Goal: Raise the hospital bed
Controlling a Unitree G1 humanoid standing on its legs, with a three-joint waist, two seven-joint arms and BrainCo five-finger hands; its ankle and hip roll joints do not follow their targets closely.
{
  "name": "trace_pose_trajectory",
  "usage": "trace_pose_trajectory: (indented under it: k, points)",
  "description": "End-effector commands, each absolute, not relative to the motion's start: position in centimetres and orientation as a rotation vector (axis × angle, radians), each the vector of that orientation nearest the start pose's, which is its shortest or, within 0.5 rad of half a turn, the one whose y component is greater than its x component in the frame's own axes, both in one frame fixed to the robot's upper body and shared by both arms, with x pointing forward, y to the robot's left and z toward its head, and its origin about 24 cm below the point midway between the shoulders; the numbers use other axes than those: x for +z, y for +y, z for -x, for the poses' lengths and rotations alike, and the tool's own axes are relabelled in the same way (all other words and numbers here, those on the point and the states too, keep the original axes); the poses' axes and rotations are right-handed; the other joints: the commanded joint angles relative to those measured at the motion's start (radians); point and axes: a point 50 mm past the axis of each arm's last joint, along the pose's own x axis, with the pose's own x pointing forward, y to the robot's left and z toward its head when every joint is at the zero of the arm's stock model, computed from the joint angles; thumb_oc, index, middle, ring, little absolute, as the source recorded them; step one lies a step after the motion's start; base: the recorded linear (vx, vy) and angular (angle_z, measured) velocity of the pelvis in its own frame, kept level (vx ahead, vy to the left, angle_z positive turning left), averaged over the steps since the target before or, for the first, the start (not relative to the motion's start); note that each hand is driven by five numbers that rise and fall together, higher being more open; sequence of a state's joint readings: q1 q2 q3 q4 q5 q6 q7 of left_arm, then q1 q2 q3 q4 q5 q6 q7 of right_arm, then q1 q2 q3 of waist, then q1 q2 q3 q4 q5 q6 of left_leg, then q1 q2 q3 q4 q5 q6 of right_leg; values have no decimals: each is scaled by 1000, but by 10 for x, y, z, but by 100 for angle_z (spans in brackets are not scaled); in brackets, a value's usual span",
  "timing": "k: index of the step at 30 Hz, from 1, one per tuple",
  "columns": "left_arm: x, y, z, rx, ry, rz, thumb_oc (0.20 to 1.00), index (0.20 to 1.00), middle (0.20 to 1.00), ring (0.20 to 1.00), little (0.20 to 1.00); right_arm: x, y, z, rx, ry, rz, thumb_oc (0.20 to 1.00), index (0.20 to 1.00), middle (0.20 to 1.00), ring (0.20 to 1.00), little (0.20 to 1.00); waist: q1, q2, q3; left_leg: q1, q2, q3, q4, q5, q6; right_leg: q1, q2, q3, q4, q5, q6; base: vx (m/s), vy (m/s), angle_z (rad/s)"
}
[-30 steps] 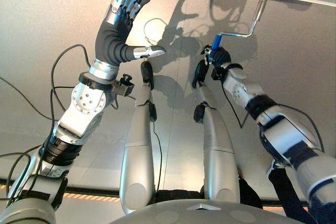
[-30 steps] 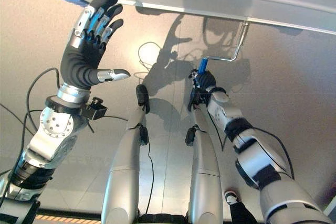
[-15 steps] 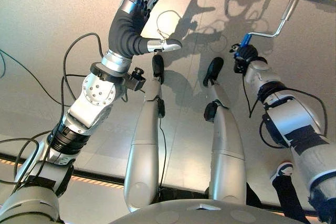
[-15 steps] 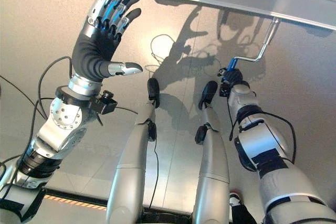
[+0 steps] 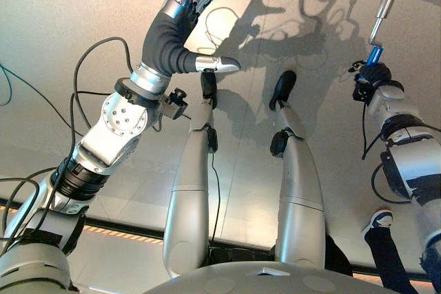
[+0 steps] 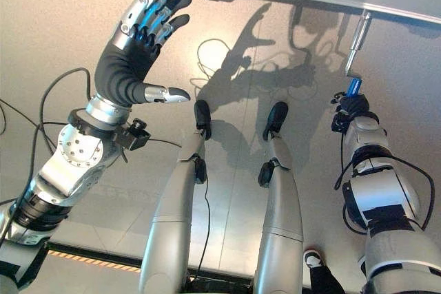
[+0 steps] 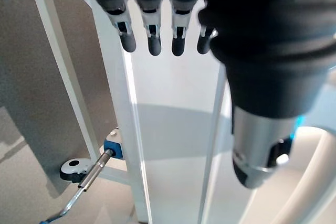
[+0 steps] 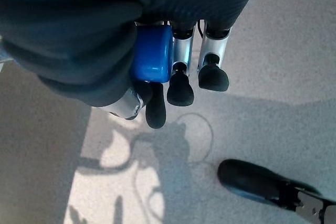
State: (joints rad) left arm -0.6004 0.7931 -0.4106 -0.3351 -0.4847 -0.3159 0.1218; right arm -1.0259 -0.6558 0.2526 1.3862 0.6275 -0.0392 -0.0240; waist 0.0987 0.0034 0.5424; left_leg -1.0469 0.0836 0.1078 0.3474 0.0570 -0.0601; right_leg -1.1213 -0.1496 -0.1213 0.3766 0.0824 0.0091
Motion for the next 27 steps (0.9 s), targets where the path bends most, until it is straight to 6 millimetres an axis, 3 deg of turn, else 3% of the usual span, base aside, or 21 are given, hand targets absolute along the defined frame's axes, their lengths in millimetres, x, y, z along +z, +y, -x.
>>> trace_pose_trajectory:
  k: [1, 5, 10, 12, 13, 15, 16, 17, 18, 19, 20, 21, 22, 24, 26, 27]
  points:
    - [272, 121, -226, -623, -1064, -200, 1000, 1000, 1000, 1000, 1000, 111, -436, -279, -842, 370, 116, 200, 200, 200, 200, 200, -61, 47, -22, 11, 11, -8, 13, -58, 2, 35, -5, -16, 37, -76, 96, -42, -26, 2]
    - [273, 128, -225, -602, -1069, -214, 1000, 1000, 1000, 1000, 1000, 110, -462, -247, -958, 336, 38, 200, 200, 200, 200, 200, -81, 30, -22, 35, 11, -3, 0, -57, -2, 57, -1, -15, 24, -75, 98, 0, -3, 2]
    - [269, 139, -224, -546, -1062, -219, 1000, 1000, 1000, 1000, 1000, 128, -461, -254, -877, 129, -22, 200, 200, 200, 200, 200, -116, -9, -22, 51, 13, 4, -21, -48, -8, 70, 8, -7, 1, -61, 100, 2, 6, 2]
    - [264, 149, -223, -483, -1050, -232, 1000, 1000, 1000, 1000, 1000, 139, -445, -263, -760, -67, -52, 200, 200, 200, 200, 200, -143, -33, -22, 82, 12, -10, -23, -75, -16, 96, 17, 7, 1, -83, 110, 43, 22, -6]
    - [263, 156, -221, -438, -1053, -236, 1000, 1000, 1000, 1000, 1000, 151, -419, -271, -641, -195, -40, 200, 200, 200, 200, 200, -160, -49, -22, 74, 15, 9, -27, -57, -10, 88, 18, 2, -10, -64, 104, 2, 8, -7]
    - [264, 160, -220, -420, -1058, -244, 1000, 1000, 1000, 1000, 1000, 161, -410, -263, -612, -327, -69, 200, 200, 200, 200, 200, -172, -59, -22, 73, 13, 8, -31, -51, -9, 91, 19, 3, -18, -56, 103, -1, -7, -13]
    - [263, 161, -219, -422, -1057, -245, 1000, 1000, 1000, 1000, 1000, 160, -401, -263, -581, -360, -86, 200, 200, 200, 200, 200, -171, -60, -22, 94, 13, -7, -28, -74, -15, 110, 23, 12, -10, -78, 112, 4, 0, -17]
    - [265, 165, -217, -404, -1070, -247, 1000, 1000, 1000, 1000, 1000, 169, -385, -261, -499, -423, -76, 200, 200, 200, 200, 200, -184, -67, -22, 76, 16, 9, -34, -50, -9, 92, 22, 4, -19, -55, 103, 57, 12, -13]
    - [264, 165, -216, -406, -1063, -247, 1000, 1000, 1000, 1000, 1000, 166, -384, -259, -501, -415, -75, 200, 200, 200, 200, 200, -181, -67, -22, 97, 14, -5, -33, -72, -15, 110, 25, 14, -11, -77, 112, -56, -7, -12]
    - [266, 167, -215, -397, -1073, -246, 1000, 1000, 1000, 1000, 1000, 168, -381, -254, -484, -453, -88, 200, 200, 200, 200, 200, -190, -74, -22, 81, 15, 8, -34, -50, -8, 97, 22, 5, -19, -56, 104, 55, -7, -11]
    - [265, 172, -212, -389, -1063, -242, 1000, 1000, 1000, 1000, 1000, 177, -366, -244, -402, -520, -77, 200, 200, 200, 200, 200, -195, -81, -22, 106, 15, -4, -30, -76, -16, 122, 26, 16, -14, -79, 112, -54, -21, -8]
    - [266, 174, -211, -382, -1071, -239, 1000, 1000, 1000, 1000, 1000, 181, -361, -241, -372, -555, -81, 200, 200, 200, 200, 200, -201, -85, -22, 88, 16, 10, -31, -54, -10, 107, 24, 7, -21, -57, 103, 61, -5, -5]
    - [265, 174, -211, -383, -1065, -239, 1000, 1000, 1000, 1000, 1000, 180, -360, -240, -372, -549, -80, 200, 200, 200, 200, 200, -199, -84, -22, 107, 15, -4, -29, -77, -16, 124, 27, 16, -14, -79, 112, -55, -10, -4]
    - [266, 178, -205, -380, -1072, -241, 1000, 1000, 1000, 1000, 1000, 196, -333, -233, -206, -636, -72, 200, 200, 200, 200, 200, -208, -95, -22, 91, 18, 12, -31, -55, -10, 115, 24, 5, -26, -55, 105, -30, -12, -3]
    - [267, 180, -202, -381, -1073, -252, 1000, 1000, 1000, 1000, 1000, 206, -319, -227, -117, -676, -64, 200, 200, 200, 200, 200, -210, -100, -22, 95, 17, 12, -30, -54, -10, 123, 25, 5, -29, -53, 105, 29, -1, -1]
    - [266, 180, -202, -381, -1067, -251, 1000, 1000, 1000, 1000, 1000, 204, -318, -227, -115, -671, -65, 200, 200, 200, 200, 200, -208, -99, -22, 114, 17, -2, -27, -79, -17, 140, 29, 14, -22, -76, 113, 70, -6, -2]
